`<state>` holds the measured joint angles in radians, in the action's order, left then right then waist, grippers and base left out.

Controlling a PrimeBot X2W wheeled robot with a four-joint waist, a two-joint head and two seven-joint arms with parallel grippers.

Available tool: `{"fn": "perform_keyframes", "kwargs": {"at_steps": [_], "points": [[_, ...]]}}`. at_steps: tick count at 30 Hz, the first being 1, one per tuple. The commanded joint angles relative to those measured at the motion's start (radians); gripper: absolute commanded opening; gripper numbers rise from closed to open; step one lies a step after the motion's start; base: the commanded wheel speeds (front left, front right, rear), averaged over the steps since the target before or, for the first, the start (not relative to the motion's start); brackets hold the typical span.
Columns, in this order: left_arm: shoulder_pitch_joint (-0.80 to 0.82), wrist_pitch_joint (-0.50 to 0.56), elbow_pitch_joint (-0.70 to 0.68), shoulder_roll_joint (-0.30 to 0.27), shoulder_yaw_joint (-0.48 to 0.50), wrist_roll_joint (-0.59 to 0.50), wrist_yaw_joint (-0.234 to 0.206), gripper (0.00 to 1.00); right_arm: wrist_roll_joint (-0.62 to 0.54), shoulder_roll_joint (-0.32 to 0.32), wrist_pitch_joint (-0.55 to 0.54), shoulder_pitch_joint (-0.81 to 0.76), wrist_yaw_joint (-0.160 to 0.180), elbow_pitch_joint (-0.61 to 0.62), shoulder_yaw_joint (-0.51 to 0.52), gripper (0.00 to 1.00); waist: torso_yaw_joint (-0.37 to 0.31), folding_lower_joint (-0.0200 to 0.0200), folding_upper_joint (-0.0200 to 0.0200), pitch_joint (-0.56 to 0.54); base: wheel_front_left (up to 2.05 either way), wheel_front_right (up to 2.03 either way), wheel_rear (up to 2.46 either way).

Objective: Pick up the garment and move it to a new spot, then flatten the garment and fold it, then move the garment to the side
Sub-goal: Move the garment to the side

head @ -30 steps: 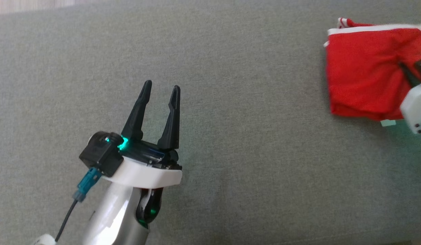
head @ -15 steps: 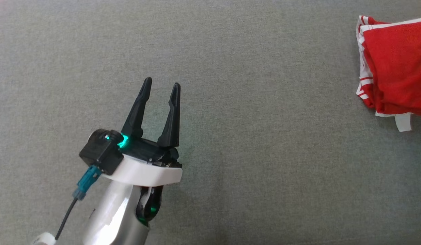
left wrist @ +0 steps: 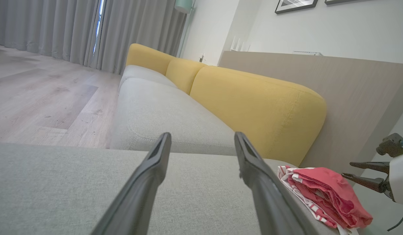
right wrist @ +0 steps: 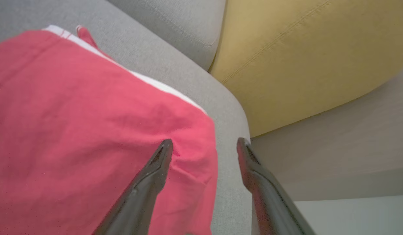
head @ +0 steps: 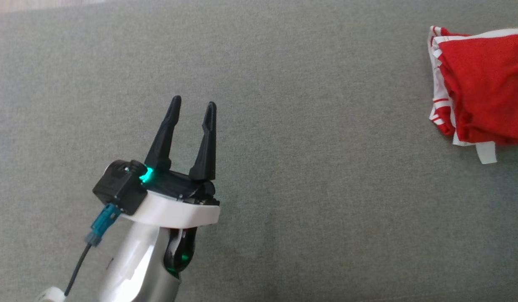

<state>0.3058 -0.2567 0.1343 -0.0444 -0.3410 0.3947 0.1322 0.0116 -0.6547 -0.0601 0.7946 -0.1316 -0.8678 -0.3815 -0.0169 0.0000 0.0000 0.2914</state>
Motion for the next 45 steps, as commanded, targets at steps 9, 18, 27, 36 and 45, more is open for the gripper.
{"fn": "perform_keyframes", "kwargs": {"at_steps": [9,18,27,36,45], "points": [[-0.010,-0.005,-0.030,-0.006,0.068,-0.008,-0.002,1.00,-0.038,0.081,0.088,-0.017,0.001,0.142,0.168,1.00,-0.007,0.0000,0.0000,-0.075,0.00,0.00,0.00],[-0.069,-0.005,-0.021,-0.006,0.130,-0.014,-0.002,1.00,0.028,0.282,0.181,-0.177,0.001,0.379,0.259,1.00,0.006,0.0000,0.0000,-0.156,0.00,0.00,0.00],[-0.139,-0.005,-0.022,-0.006,0.195,-0.033,-0.002,1.00,0.091,0.515,0.240,-0.400,0.001,0.554,0.337,1.00,0.028,0.0000,0.0000,-0.208,0.00,0.00,0.00],[-0.196,-0.005,0.004,-0.006,0.211,-0.058,-0.002,1.00,0.216,0.604,0.307,-0.617,0.001,0.542,0.388,1.00,0.045,0.0000,0.0000,-0.230,0.00,0.00,0.00],[-0.221,-0.005,0.009,-0.006,0.235,-0.039,-0.039,1.00,0.235,0.604,0.321,-0.658,0.001,0.532,0.344,1.00,0.046,0.0000,0.0000,-0.238,0.00,0.00,0.00]]}}
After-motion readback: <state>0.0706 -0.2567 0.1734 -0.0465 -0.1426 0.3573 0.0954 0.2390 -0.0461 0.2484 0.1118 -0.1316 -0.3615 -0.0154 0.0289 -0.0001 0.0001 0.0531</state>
